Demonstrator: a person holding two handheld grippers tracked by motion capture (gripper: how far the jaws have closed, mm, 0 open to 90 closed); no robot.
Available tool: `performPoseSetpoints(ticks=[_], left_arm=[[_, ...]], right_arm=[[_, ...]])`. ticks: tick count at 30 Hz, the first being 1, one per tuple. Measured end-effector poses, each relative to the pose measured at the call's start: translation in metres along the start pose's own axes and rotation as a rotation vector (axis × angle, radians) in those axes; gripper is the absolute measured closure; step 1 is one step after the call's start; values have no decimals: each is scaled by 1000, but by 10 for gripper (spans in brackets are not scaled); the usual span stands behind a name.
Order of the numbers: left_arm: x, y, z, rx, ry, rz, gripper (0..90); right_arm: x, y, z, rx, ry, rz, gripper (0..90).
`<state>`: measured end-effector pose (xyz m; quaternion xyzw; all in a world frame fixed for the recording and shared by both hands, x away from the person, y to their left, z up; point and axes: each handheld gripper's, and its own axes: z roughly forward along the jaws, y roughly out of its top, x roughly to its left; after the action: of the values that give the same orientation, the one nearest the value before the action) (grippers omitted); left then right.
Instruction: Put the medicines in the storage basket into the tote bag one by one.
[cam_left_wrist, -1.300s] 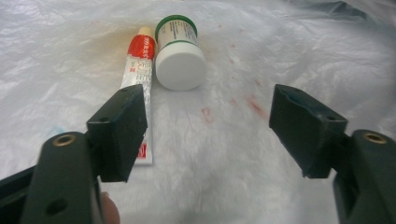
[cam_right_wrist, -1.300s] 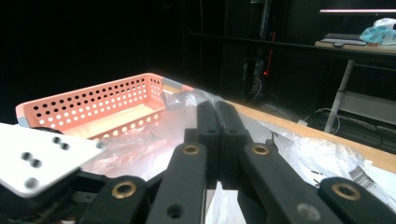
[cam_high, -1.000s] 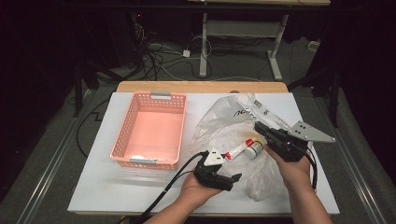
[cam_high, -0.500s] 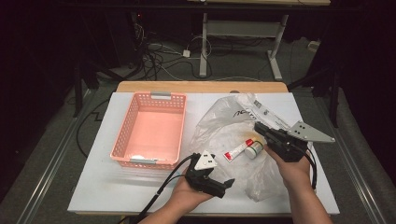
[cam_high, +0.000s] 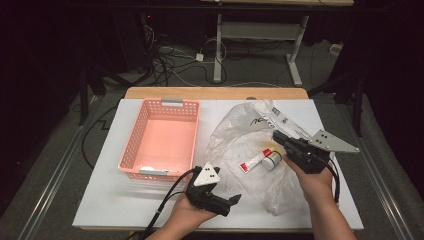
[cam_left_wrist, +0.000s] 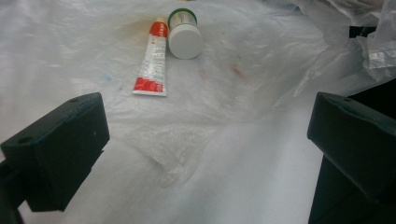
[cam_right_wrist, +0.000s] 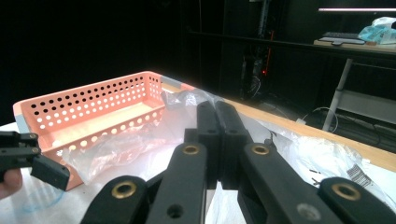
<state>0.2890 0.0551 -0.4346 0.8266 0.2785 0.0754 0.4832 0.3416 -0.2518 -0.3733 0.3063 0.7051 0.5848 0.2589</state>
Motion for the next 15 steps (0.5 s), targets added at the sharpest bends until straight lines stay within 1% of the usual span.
performPoseSetpoints(ticks=[3,7,8,11,15], left_arm=[[3,-1,-8,-8,15,-4,0],[9,-1,-17,-18,43,-12,0],[11,-1,-19,-20,54,-11,0],[16,1,-25,-33,72,-19,0],[21,2,-32,-40,96,-19,0]], right_arm=[[-1,0,-1,0,-1,8,900],[-1,0,-1,-1,-2,5,900],[-1,0,-1,0,-2,5,900],[-1,0,-1,1,-2,5,900],[-1,0,-1,-3,-1,3,900]])
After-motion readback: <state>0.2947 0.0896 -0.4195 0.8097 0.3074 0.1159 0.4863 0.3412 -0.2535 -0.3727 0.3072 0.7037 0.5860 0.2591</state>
